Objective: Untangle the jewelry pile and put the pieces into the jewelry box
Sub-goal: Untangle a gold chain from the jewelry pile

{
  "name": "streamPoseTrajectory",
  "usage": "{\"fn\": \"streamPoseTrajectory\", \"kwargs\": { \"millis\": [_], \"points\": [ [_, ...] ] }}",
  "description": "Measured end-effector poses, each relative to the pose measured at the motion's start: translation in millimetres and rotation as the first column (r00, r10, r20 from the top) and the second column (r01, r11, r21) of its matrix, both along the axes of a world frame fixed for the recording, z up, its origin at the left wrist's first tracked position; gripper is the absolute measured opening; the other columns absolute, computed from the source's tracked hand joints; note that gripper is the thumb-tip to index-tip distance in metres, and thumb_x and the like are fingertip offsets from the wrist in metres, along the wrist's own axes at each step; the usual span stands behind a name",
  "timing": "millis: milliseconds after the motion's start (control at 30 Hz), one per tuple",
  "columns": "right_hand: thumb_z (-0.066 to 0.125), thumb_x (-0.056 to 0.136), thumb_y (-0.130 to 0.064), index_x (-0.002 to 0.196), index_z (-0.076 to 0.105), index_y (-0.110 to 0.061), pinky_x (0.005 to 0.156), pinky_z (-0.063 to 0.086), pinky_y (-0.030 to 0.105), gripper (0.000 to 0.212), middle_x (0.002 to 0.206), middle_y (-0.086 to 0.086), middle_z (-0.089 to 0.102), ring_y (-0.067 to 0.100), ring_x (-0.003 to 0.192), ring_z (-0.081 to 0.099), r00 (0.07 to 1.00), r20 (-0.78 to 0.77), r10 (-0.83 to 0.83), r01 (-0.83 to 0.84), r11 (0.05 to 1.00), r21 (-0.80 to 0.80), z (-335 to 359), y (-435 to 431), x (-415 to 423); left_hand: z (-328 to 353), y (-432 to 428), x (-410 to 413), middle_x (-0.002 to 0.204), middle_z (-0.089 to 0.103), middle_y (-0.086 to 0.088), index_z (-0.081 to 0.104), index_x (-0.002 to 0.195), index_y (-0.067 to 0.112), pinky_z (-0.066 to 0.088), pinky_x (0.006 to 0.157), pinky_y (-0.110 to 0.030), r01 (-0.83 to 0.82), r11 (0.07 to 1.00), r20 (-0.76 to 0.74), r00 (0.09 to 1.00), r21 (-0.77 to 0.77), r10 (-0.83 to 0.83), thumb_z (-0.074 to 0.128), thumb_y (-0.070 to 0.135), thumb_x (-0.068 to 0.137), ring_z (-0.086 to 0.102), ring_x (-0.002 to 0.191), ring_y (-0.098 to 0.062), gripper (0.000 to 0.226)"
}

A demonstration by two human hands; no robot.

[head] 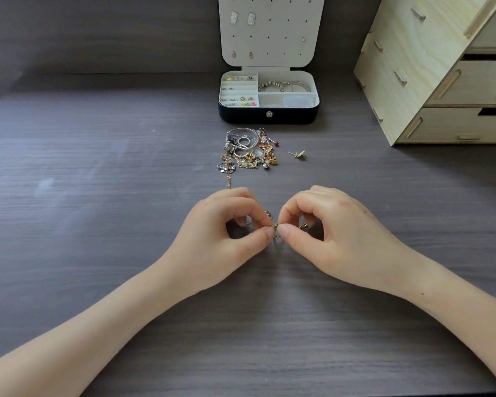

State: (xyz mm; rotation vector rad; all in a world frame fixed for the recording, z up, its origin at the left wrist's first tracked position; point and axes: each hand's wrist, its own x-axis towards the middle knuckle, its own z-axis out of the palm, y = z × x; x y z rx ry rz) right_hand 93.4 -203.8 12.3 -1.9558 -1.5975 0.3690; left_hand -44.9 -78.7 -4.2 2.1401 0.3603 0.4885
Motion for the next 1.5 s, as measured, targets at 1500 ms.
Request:
{"fn": "streamPoseTrajectory", "kwargs": {
  "millis": [1500],
  "points": [
    [0.067, 0.074, -0.027, 0.071, 0.071, -0.028, 0.056, 0.035, 0.007, 0.005, 0.061, -0.029, 0.057, 0.006, 0.062, 0.050, 0.974, -0.224, -0.041, 0.059, 0.995, 0.074, 4.6, -0.4, -2.3, -0.3, -3.0, 0.9, 0.074, 0.056, 0.011, 0.067, 0.070, 0.015, 0.044, 0.068, -0.026, 0.010, 0.996, 0.034, 0.999, 0.090, -0.014, 0.059, 0.033, 0.076, 0.053, 0.073, -0.011, 0.020]
  ]
}}
